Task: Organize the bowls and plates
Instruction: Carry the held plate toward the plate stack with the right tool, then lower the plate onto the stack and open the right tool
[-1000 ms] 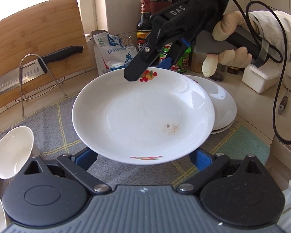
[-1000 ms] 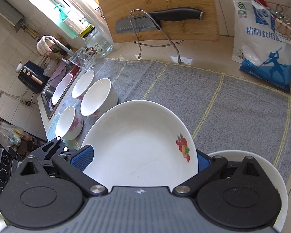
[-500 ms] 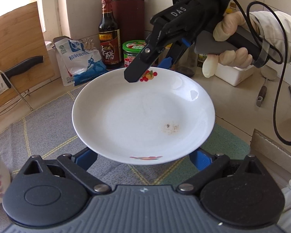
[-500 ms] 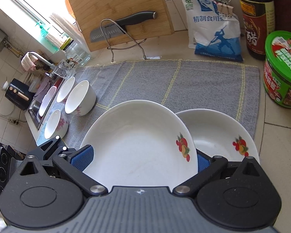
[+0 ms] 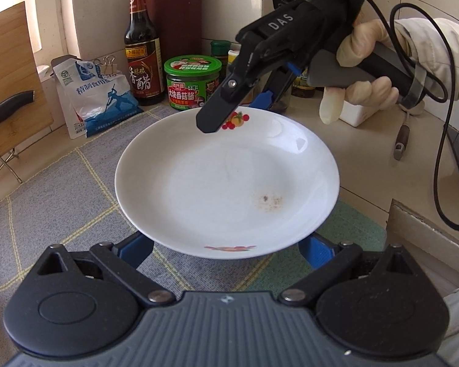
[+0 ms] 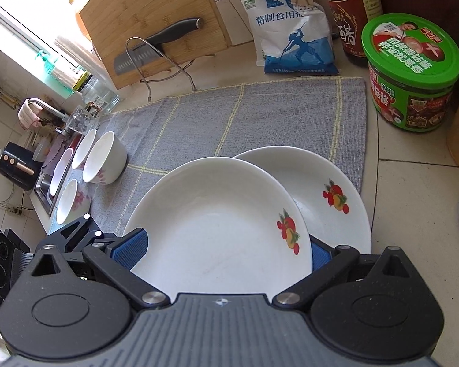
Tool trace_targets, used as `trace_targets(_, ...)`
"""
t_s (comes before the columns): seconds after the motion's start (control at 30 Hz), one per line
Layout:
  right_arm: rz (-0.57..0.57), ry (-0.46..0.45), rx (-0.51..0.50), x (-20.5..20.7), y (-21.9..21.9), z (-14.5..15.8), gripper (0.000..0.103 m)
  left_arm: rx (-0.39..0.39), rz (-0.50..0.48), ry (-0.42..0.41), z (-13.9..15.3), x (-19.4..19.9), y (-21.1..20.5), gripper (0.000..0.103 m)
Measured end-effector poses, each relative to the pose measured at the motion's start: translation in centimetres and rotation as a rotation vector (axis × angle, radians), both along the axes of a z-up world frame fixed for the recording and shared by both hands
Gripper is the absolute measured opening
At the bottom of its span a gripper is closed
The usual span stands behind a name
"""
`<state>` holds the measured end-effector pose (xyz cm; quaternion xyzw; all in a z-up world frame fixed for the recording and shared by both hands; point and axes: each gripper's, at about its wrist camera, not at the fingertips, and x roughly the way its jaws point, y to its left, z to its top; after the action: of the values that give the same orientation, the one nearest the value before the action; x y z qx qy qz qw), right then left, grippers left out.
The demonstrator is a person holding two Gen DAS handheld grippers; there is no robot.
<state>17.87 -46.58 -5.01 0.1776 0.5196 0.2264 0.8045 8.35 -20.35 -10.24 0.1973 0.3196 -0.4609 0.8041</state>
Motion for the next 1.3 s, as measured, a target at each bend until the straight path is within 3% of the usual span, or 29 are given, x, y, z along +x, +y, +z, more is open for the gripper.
trace_targets(0.83,-0.084,0.035,-0.036,-1.5,-2.2,-1.1,0.103,0.024,-0.054,0.039,-0.6,2.4,-2.1,0.099)
trace_targets(1.3,-0.124,0.016,-0.099,-2.9,-1.7,0.2,0.103,0.02,-0.087,0.032,-0.4,2.8,-2.2,0.099)
